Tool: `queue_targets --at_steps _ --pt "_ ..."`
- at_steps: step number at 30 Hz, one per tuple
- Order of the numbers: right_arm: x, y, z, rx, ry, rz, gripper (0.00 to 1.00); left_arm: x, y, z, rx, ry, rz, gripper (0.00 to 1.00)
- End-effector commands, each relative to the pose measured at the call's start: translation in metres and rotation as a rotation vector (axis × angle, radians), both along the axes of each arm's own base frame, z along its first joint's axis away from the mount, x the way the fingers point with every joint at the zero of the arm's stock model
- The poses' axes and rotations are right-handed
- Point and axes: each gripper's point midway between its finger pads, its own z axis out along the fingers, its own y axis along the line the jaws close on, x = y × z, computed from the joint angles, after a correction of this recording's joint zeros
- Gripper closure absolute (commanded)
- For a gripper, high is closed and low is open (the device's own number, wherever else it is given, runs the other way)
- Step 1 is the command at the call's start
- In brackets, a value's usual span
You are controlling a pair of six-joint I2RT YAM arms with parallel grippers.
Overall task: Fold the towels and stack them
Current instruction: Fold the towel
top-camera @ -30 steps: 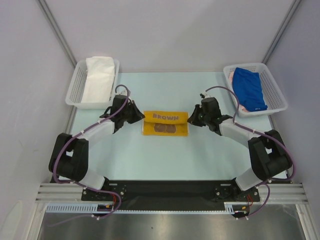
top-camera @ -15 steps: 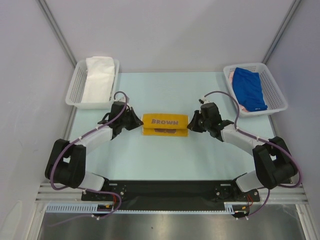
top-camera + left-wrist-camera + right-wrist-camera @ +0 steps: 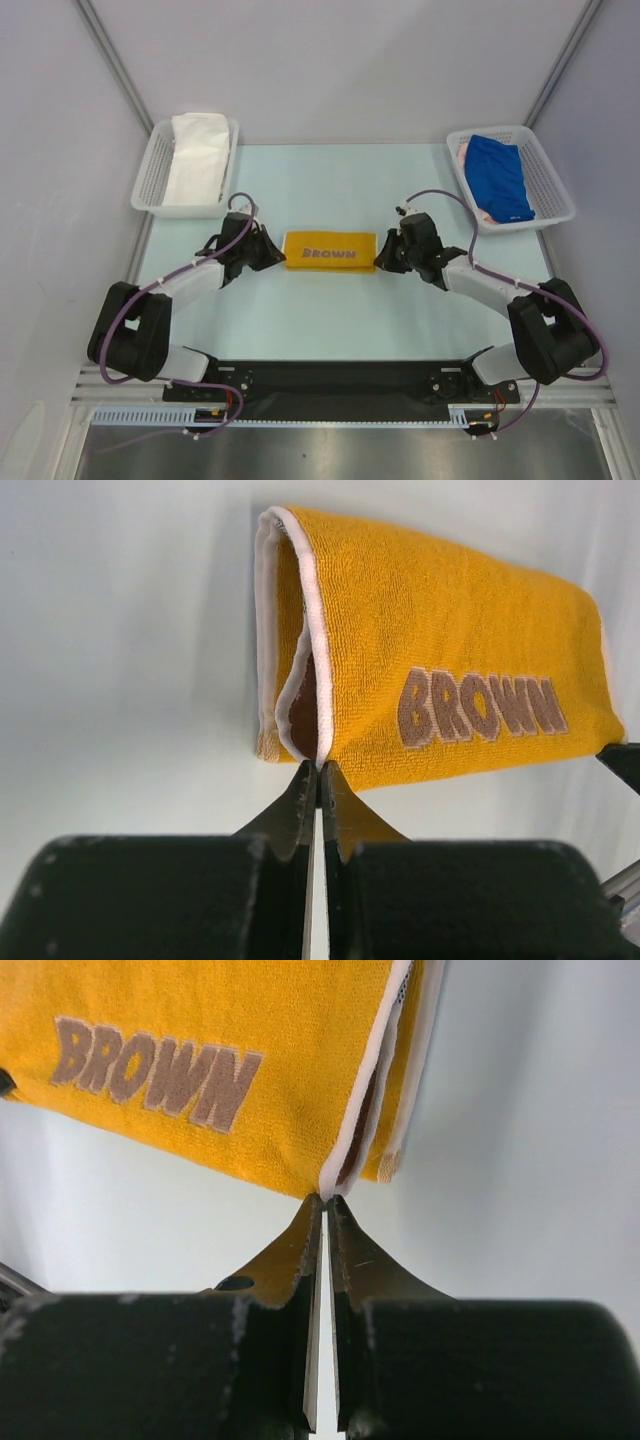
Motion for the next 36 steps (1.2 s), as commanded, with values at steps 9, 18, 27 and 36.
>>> queue_targets --at_steps 9,18,27,36 --pt "-0.003 0.003 -0.02 -0.005 0.008 -0.005 0.95 0.004 -0.007 0.002 -0.037 -0.033 -0.006 0.96" --pt "-0.002 0.003 -0.025 -0.008 0.019 -0.014 0.91 0.003 -0.006 -0.007 -0.029 -0.02 -0.004 0.81" --pt "-0.009 0.001 -0.011 -0.008 0.024 -0.006 0.63 0.002 0.004 0.011 0.022 -0.041 0.016 0.59" --pt "0.002 0.013 0.06 0.077 -0.08 0.013 0.56 0.019 0.001 0.086 0.007 -0.194 0.002 0.57"
